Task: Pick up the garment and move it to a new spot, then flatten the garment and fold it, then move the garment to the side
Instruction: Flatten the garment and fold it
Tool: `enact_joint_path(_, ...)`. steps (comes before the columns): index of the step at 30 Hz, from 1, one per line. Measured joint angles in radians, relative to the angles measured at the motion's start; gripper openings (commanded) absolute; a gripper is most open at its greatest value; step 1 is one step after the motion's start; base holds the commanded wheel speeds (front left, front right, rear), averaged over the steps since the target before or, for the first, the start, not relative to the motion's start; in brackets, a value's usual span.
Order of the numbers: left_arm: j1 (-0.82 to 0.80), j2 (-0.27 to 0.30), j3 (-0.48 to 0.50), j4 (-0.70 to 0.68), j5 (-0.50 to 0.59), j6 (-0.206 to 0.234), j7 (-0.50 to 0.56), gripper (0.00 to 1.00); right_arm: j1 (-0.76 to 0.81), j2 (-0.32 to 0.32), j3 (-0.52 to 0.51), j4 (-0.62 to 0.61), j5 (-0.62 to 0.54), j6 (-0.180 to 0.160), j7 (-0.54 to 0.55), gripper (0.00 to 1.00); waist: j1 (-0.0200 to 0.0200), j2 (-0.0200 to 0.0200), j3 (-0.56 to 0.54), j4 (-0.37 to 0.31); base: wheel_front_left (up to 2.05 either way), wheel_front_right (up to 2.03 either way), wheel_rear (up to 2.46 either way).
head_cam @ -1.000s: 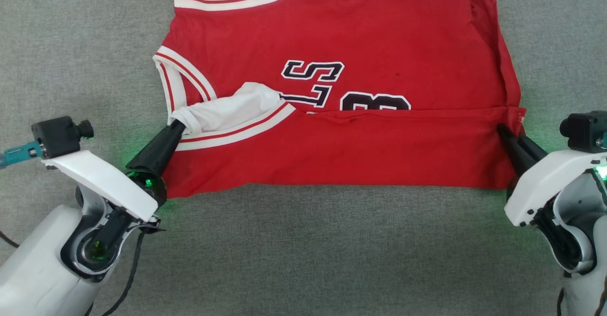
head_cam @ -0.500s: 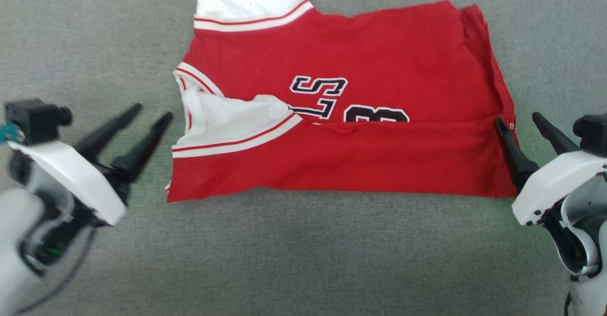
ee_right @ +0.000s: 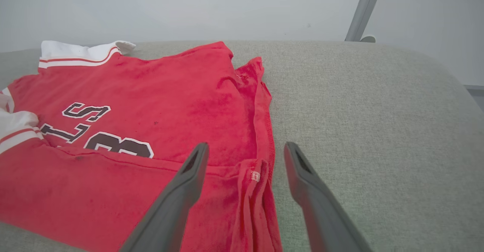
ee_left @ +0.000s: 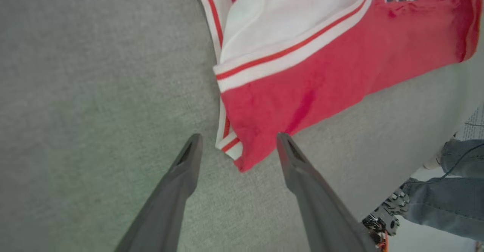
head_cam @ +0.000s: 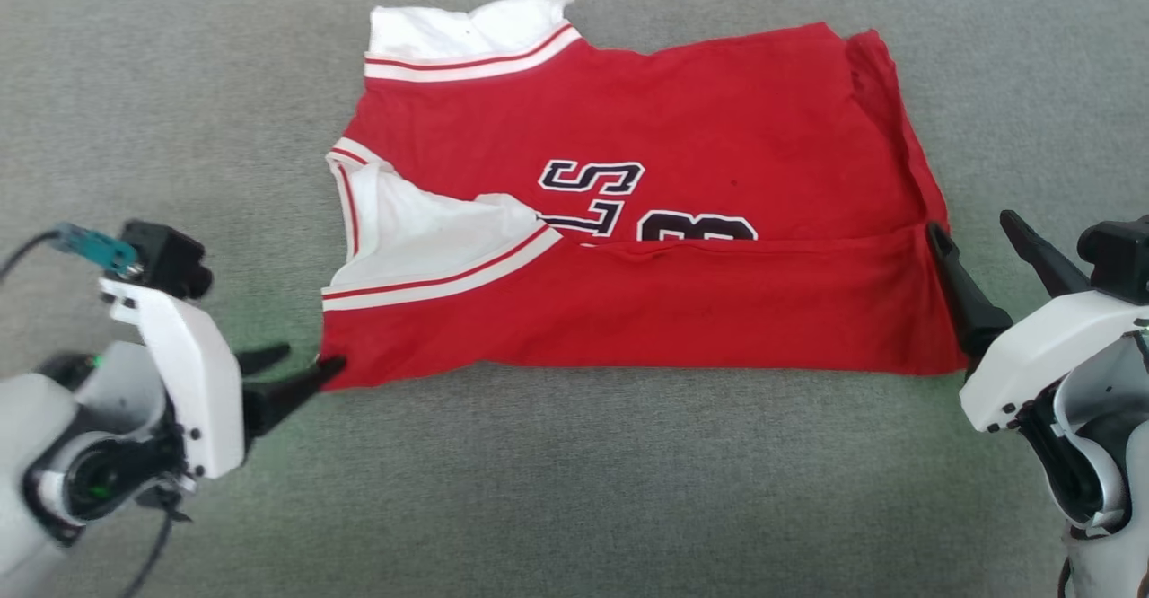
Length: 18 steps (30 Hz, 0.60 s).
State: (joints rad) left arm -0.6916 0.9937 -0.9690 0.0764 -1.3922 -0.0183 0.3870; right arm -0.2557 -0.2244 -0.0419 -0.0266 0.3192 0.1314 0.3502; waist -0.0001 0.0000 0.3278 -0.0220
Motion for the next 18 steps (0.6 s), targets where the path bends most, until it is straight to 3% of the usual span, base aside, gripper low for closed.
enact_joint_path(4, 0.005, -0.047, -0.026, 0.084, -0.047, 0.009, 0.072, 1.0, -0.001, 0.003, 0.003, 0.002, 0.006, 0.0, -0.003, 1.0, 0.0, 0.0, 0.01, -0.019, 0.0, 0.0, 0.0)
enact_joint_path(11, -0.011, -0.099, -0.017, 0.23, -0.116, -0.036, 0.13, 1.0, -0.011, 0.01, 0.0, 0.002, 0.007, 0.0, -0.007, 1.0, 0.0, 0.0001, 0.03, -0.058, 0.0, 0.0, 0.0)
enact_joint_path(12, -0.014, -0.105, -0.016, 0.246, -0.12, -0.043, 0.135, 0.89, -0.011, 0.011, 0.001, 0.002, 0.008, 0.0, -0.007, 1.0, 0.0, 0.0001, 0.033, -0.062, 0.0, 0.0, 0.0)
enact_joint_path(13, -0.019, -0.107, -0.016, 0.258, -0.121, -0.053, 0.144, 0.49, -0.011, 0.012, 0.002, 0.002, 0.008, 0.0, -0.007, 1.0, 0.0, 0.0001, 0.036, -0.066, 0.0, 0.0, 0.0)
enact_joint_path(14, -0.022, -0.108, -0.015, 0.268, -0.125, -0.062, 0.149, 0.29, -0.011, 0.012, 0.002, 0.002, 0.009, 0.0, -0.007, 1.0, 0.0, 0.0, 0.039, -0.07, 0.0, 0.0, 0.0)
enact_joint_path(15, -0.022, -0.109, -0.01, 0.277, -0.134, -0.069, 0.149, 0.0, -0.011, 0.011, 0.003, 0.002, 0.009, 0.0, -0.003, 1.0, 0.0, 0.0001, 0.042, -0.073, 0.0, 0.0, 0.0)
enact_joint_path(18, -0.023, -0.11, -0.002, 0.299, -0.147, -0.084, 0.139, 0.0, -0.011, -0.006, 0.012, 0.0, 0.009, 0.0, 0.029, 1.0, 0.0, 0.0001, 0.051, -0.079, 0.0, 0.0, 0.0)
